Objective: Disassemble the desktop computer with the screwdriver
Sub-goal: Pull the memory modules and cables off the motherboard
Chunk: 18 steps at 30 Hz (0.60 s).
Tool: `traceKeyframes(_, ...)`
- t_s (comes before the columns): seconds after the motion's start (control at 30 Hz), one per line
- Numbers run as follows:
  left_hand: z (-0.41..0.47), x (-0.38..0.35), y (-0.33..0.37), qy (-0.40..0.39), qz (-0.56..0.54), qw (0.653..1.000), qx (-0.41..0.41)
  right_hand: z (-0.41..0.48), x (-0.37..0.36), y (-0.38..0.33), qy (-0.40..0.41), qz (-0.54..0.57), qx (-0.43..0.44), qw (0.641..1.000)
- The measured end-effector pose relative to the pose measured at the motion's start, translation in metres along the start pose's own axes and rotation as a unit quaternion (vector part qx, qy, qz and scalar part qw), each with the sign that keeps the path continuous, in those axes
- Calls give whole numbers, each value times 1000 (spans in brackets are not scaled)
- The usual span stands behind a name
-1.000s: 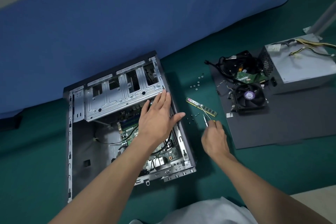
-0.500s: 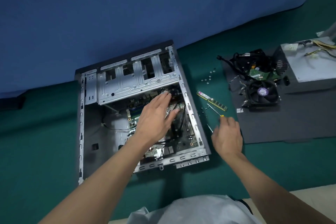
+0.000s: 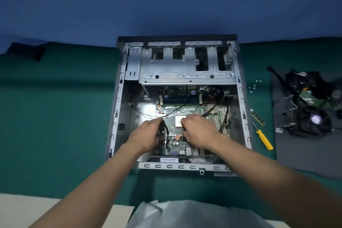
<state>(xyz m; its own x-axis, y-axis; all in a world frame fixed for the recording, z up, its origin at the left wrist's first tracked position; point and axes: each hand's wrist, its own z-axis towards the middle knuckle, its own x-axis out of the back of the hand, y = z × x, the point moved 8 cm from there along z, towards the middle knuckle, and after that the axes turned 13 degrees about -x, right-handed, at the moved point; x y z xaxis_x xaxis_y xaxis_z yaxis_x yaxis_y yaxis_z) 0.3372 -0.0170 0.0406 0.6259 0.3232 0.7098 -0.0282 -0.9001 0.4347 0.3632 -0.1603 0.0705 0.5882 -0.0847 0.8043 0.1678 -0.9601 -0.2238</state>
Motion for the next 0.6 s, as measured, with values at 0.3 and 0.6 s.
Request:
traceKeyframes(0.3, 39, 41, 2, 133, -74, 988, -13, 61, 31, 48, 50, -123, -154, 979)
traceKeyframes(0.6, 45, 45, 1, 158, -155, 975, 2, 77, 35, 54, 31, -117, -93, 988)
